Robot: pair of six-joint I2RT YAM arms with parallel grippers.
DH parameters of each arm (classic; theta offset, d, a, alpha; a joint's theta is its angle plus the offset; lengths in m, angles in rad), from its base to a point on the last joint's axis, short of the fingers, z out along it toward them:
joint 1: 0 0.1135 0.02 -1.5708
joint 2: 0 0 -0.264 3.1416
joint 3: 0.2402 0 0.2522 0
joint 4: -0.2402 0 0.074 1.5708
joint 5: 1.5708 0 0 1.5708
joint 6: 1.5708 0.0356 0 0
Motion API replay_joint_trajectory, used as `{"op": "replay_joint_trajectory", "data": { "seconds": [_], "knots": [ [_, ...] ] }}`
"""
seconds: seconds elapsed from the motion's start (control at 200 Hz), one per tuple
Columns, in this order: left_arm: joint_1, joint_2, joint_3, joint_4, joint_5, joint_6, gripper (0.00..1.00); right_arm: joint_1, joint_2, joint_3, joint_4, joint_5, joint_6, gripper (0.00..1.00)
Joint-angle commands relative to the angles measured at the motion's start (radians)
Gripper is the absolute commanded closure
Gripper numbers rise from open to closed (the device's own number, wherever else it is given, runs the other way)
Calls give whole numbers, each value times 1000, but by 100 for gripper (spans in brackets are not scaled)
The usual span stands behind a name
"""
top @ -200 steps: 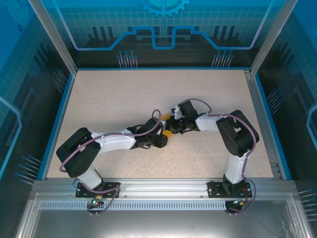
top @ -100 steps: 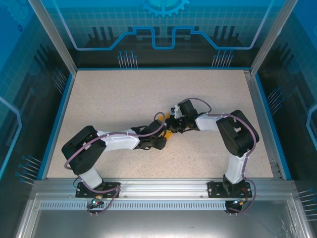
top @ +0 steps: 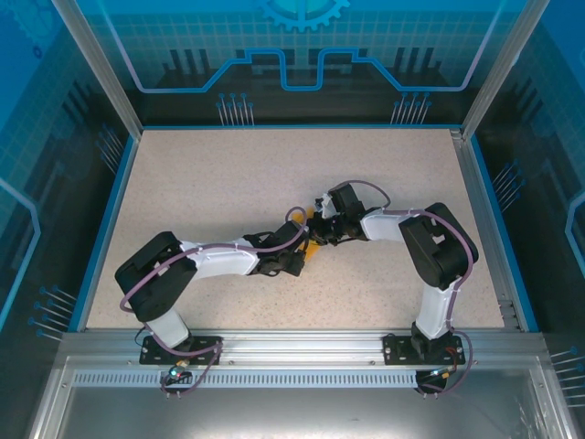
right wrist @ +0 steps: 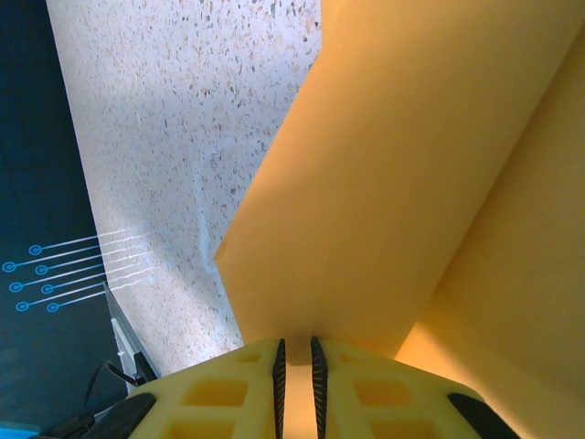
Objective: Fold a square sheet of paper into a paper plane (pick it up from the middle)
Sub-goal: Fourth fold the wing at the center of the table.
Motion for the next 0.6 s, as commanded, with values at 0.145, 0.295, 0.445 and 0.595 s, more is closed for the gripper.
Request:
{"op": "replay_joint_trajectory", "data": {
  "seconds": [0.145,0.295,0.445,0.595],
  "knots": [
    [-2,-28,-35,51,20,-18,96,10,-7,6,-28,18,-5,80],
    [47,-44,-79,124,146,-46,95,9,-36,-9,-31,30,-6,80],
    [121,-58,-142,227,296,-98,95,-1,-84,-33,-45,54,-10,79],
    [172,-34,-162,285,427,-122,94,-4,-115,-48,-48,49,-15,78]
  ]
}}
